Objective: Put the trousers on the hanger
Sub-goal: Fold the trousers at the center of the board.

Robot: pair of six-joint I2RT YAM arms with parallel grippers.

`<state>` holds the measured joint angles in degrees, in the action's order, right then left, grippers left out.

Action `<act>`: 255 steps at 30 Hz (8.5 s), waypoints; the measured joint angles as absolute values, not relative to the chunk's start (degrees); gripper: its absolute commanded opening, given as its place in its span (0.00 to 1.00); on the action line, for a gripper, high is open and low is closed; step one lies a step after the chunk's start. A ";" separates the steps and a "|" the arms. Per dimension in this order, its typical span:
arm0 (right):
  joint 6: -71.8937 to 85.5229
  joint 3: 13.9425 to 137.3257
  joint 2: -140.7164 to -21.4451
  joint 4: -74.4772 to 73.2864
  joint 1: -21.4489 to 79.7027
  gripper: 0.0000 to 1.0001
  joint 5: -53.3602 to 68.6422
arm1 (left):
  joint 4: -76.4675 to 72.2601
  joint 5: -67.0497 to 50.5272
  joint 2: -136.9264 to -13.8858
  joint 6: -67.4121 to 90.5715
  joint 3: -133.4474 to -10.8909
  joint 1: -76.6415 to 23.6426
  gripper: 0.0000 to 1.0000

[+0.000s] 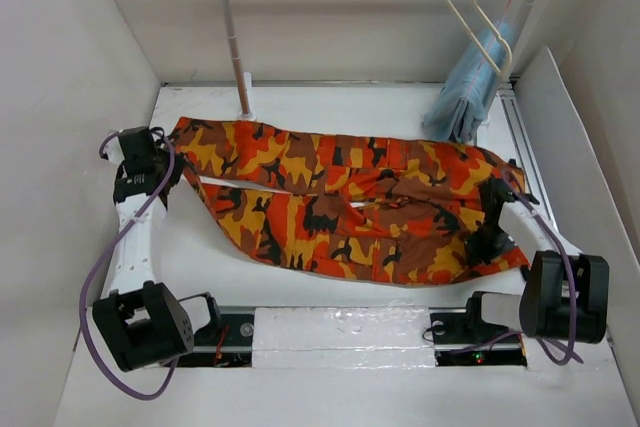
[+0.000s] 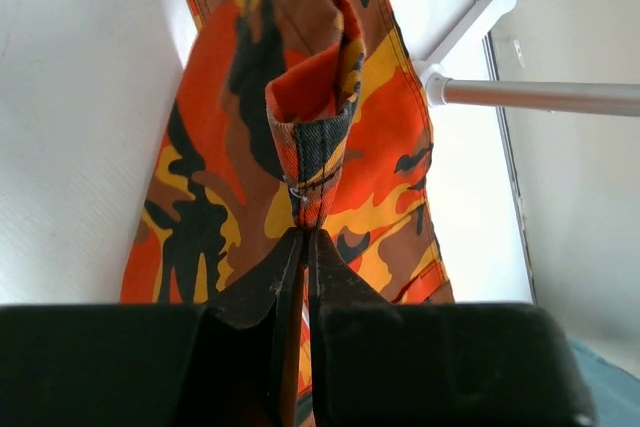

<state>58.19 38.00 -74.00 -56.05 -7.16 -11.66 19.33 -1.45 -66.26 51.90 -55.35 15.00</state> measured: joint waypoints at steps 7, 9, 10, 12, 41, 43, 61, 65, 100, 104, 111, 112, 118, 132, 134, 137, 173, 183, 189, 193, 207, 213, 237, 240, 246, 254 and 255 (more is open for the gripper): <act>49.84 38.63 -66.32 -54.85 -7.70 0.00 -16.56 | 17.76 0.21 -68.36 52.03 -55.29 15.00 0.00; 46.37 40.64 -67.33 -54.96 -8.16 0.00 -17.65 | 17.56 1.48 -70.24 51.96 -55.66 15.00 0.00; 44.31 42.50 -68.69 -55.16 -8.40 0.00 -17.96 | 17.67 2.15 -71.26 51.92 -55.88 15.07 0.00; 40.21 47.33 -72.49 -55.46 -8.64 0.00 -18.55 | 18.04 3.31 -73.30 51.57 -56.80 15.49 0.00; 9.26 93.91 -110.56 -41.82 -11.14 1.00 -14.33 | 24.29 13.39 -119.39 37.78 -108.14 13.21 0.05; 9.93 85.27 -103.63 -38.65 -11.18 1.00 -12.25 | 25.58 14.06 -118.93 36.95 -108.16 13.21 0.00; 16.25 42.24 -61.82 -22.63 2.61 0.02 5.69 | 19.68 1.43 -95.02 36.88 -75.18 23.81 0.40; 15.68 36.51 -57.58 -22.20 6.11 0.25 10.39 | 19.49 -5.15 -101.36 37.98 -71.59 25.12 0.41; 13.21 30.70 -53.34 -23.99 15.20 0.40 12.62 | 19.97 -5.65 -121.10 42.44 -91.11 21.87 0.00; 12.38 30.70 -55.57 -23.20 15.90 0.40 12.88 | 24.40 -0.84 -118.37 40.75 -91.13 21.85 0.00; 10.37 30.96 -61.93 -20.97 16.47 0.40 15.44 | 31.53 6.33 -114.67 36.91 -97.69 21.82 0.60; 10.02 31.22 -62.67 -20.97 16.58 0.40 15.62 | 32.34 7.14 -114.69 36.64 -98.59 21.85 0.61; 8.43 33.54 -62.50 -21.06 17.04 0.41 16.08 | 32.49 9.52 -114.10 36.23 -94.67 22.28 0.62; 9.98 34.94 -56.23 -24.47 4.19 0.95 16.71 | 26.37 3.18 -117.73 36.88 -86.48 22.15 0.61; 11.05 34.98 -55.44 -25.17 0.36 0.99 16.78 | 25.15 2.33 -117.82 37.63 -86.76 21.85 0.58; 13.69 34.96 -55.13 -25.12 -7.79 1.00 16.27 | 23.73 1.76 -118.50 38.35 -87.07 21.85 0.42; 26.68 36.21 -73.84 -11.90 -40.23 0.14 17.32 | 24.69 10.17 -107.44 35.57 -71.46 22.68 0.00; 22.61 36.14 -62.48 -21.82 -41.93 1.00 13.47 | 33.76 23.07 -89.52 37.63 -59.27 23.99 0.37; 21.61 41.23 -64.14 -26.46 -42.35 1.00 11.90 | 34.15 20.08 -83.96 40.60 -59.27 24.91 0.61; 22.52 38.68 -63.79 -22.85 -44.05 1.00 11.20 | 33.69 15.73 -80.86 41.21 -60.18 20.16 0.59; 22.72 43.77 -85.73 -15.25 -46.39 0.76 11.38 | 21.02 2.72 -71.68 42.28 -50.43 -10.41 0.57; 21.89 46.92 -90.85 -14.50 -46.41 0.16 11.16 | 20.67 3.38 -73.65 42.26 -46.09 -10.37 0.57; 12.25 67.31 -59.05 -36.88 -36.32 0.00 13.61 | 21.69 9.19 -87.22 40.01 -64.49 -50.19 0.55; 10.07 77.73 -60.73 -41.30 -36.29 0.00 14.66 | 21.28 9.26 -94.61 40.93 -69.10 -54.08 0.54; 6.68 89.17 -60.97 -43.77 -33.71 0.00 15.59 | 21.91 8.56 -105.91 41.45 -74.54 -58.15 0.53; 5.45 90.65 -59.72 -48.05 -21.34 0.00 16.03 | 22.41 5.30 -116.42 43.20 -86.30 -63.99 0.52; 5.63 90.96 -59.48 -48.05 -19.59 0.00 16.36 | 22.65 5.23 -116.36 43.40 -86.30 -64.14 0.52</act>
<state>5.63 90.96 -59.48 -48.05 -19.59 16.36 22.65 5.23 -116.36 43.40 -86.30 -64.14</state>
